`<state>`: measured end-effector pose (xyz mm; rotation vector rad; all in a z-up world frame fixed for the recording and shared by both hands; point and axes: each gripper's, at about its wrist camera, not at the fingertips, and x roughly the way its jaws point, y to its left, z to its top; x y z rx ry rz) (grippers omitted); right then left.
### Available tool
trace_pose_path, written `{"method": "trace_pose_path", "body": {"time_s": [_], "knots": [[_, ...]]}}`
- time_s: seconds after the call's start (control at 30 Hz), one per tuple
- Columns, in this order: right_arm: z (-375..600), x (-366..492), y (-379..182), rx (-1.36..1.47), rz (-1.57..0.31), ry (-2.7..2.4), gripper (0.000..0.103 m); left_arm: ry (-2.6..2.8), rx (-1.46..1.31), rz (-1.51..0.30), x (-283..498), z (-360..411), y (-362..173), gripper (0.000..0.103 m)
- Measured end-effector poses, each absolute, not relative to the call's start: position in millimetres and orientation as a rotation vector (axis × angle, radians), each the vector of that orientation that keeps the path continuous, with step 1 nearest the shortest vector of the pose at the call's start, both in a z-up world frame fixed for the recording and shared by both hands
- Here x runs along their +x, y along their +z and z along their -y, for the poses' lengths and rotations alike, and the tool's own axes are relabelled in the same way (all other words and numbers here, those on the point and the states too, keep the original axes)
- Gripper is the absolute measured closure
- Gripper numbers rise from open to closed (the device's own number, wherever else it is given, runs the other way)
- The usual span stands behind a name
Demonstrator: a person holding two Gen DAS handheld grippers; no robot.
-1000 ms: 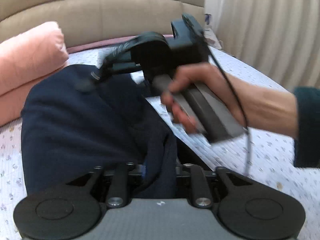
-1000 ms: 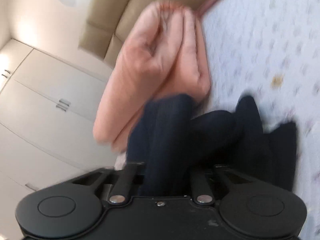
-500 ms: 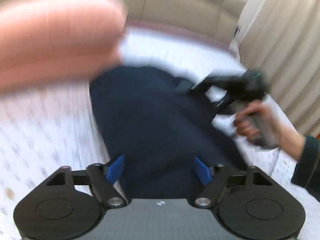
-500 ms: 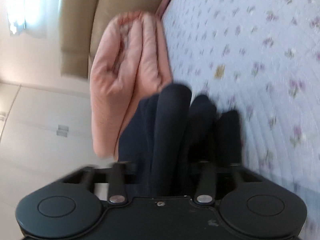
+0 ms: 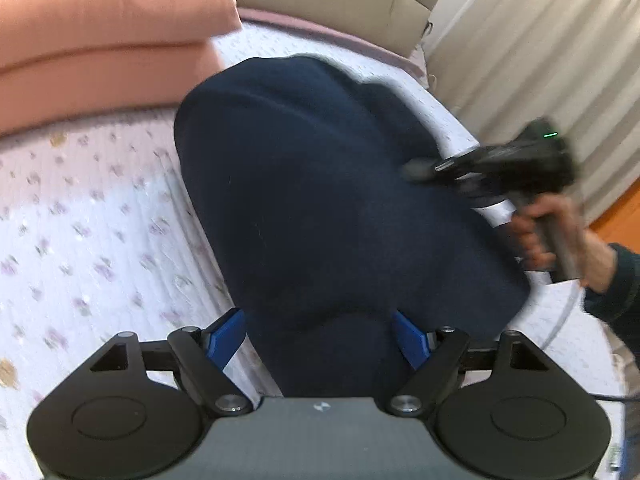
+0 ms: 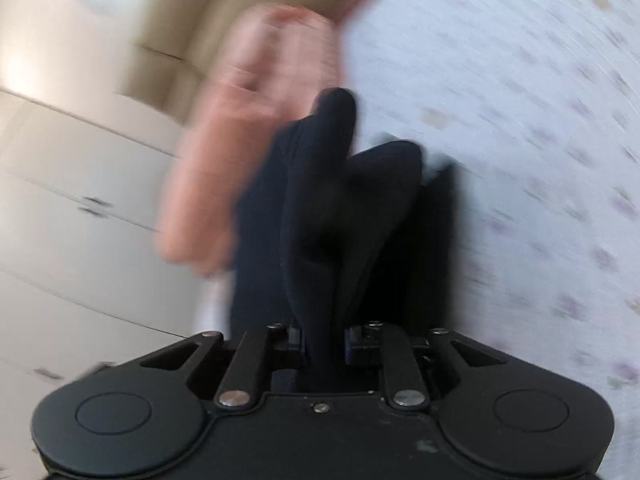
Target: Fold large clothes
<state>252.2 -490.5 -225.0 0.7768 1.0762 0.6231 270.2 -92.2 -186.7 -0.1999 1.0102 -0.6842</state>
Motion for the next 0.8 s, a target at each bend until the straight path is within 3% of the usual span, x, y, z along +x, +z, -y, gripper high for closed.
{"method": "trace_pose_path", "body": {"time_s": [0.03,0.1,0.13,0.17,0.2,0.3,0.37,0.4,0.47,0.6,0.7,0.73,0.77,0.8], "knots": [[492,256,-238,0.782,-1.113,0.576,0.063,-0.713,-0.197,-1.031,268,96,-188,0.020],[504,251,-249,0.912,-1.110,0.567,0.055,-0.752,-0.152,-1.041,259,106,-192,0.017],[509,244,-250,0.988,-1.092,0.579,0.041,-0.743,-0.140,-1.035,255,108,-191,0.015],[510,238,-247,1.004,-1.081,0.605,0.017,-0.735,-0.144,-1.042,254,109,-193,0.014],[509,231,-242,0.991,-1.083,0.637,0.014,-0.737,-0.163,-1.057,255,108,-197,0.013],[502,210,-237,0.923,-1.151,0.712,0.014,-0.754,-0.107,-1.112,251,118,-209,0.014],[499,205,-245,0.961,-1.188,0.696,0.014,-0.757,0.017,-1.124,244,132,-220,0.021],[498,204,-247,0.981,-1.199,0.680,0.016,-0.752,0.065,-1.128,241,138,-225,0.030],[500,202,-238,0.940,-1.158,0.589,0.080,-0.716,0.115,-1.114,236,146,-232,0.031],[512,201,-196,0.850,-0.916,0.609,0.081,-0.688,0.010,-1.130,246,137,-235,0.031],[505,213,-206,0.654,-1.019,0.520,0.076,-0.706,0.011,-1.149,242,128,-230,0.029],[499,219,-214,0.593,-1.120,0.518,0.061,-0.725,0.001,-1.158,240,124,-228,0.029],[495,222,-217,0.567,-1.184,0.522,0.036,-0.758,-0.036,-1.167,239,120,-225,0.029],[493,223,-216,0.551,-1.210,0.517,0.028,-0.800,-0.108,-1.166,236,111,-220,0.027]]}}
